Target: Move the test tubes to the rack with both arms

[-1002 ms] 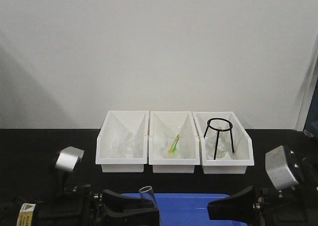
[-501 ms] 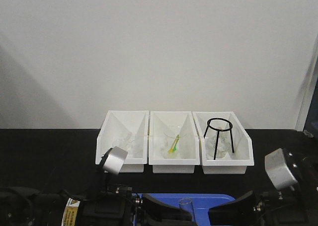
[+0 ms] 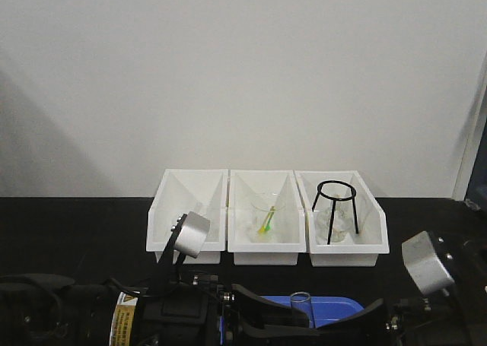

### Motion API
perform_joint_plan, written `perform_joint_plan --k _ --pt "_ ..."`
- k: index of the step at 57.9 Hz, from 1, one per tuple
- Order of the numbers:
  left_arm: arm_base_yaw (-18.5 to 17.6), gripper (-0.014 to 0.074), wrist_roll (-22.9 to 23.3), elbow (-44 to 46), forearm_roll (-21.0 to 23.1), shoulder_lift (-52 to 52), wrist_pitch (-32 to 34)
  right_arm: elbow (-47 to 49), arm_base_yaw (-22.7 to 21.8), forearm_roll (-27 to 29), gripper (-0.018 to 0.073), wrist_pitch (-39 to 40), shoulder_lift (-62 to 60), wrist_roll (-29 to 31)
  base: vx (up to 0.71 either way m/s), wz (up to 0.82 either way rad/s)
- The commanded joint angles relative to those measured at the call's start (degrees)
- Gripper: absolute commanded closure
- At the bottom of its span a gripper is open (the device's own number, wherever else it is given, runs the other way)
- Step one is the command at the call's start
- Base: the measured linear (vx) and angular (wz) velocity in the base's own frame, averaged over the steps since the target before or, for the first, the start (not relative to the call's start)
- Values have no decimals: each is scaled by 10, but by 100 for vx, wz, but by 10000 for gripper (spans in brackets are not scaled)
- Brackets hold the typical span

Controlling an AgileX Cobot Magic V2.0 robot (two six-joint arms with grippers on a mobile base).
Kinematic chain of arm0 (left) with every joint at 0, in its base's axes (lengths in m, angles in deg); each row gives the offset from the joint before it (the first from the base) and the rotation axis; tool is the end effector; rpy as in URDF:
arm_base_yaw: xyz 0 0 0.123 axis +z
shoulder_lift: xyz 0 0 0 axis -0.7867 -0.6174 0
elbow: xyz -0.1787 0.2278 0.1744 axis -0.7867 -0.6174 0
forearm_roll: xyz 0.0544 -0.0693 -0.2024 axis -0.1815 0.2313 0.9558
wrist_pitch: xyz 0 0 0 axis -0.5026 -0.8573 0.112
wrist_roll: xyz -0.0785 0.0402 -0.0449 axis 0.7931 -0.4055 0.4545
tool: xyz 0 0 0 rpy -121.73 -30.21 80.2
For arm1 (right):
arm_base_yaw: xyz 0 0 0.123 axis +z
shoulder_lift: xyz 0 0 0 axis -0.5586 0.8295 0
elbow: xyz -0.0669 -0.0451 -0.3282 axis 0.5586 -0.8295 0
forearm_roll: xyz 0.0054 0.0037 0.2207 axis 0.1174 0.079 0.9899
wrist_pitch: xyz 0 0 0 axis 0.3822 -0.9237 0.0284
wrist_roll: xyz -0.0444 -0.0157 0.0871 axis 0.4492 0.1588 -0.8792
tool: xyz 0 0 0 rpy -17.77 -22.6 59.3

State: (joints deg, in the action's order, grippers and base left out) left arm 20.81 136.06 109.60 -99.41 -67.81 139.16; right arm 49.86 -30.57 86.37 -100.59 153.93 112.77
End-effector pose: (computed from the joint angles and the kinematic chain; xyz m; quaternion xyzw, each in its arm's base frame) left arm 0.2176 -0.2289 0.3561 0.3609 0.6429 -0.5858 0.3366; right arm 0.1663 0.0961 0.3553 -0.3434 0.7574 0.4201 0.3632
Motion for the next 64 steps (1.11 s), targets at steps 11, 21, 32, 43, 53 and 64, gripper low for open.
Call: perform_joint_plan --k 11,21,32,43,53,64 --pt "-4 611 -2 18 66 19 32 19 -1 41 64 -19 -12 0 0 0" --pt "-5 611 -2 18 76 19 32 19 -1 43 67 -19 -12 0 0 0" --pt "-28 611 -6 18 75 19 30 19 -1 53 87 -19 -12 0 0 0" --pt "-34 611 -16 18 77 19 25 19 -1 52 112 -19 -12 0 0 0" --pt "-34 611 -16 18 77 19 25 19 -1 52 146 -19 -12 -5 0 0" --pt "-34 611 -16 18 77 19 26 19 -1 52 263 -19 -12 -6 0 0"
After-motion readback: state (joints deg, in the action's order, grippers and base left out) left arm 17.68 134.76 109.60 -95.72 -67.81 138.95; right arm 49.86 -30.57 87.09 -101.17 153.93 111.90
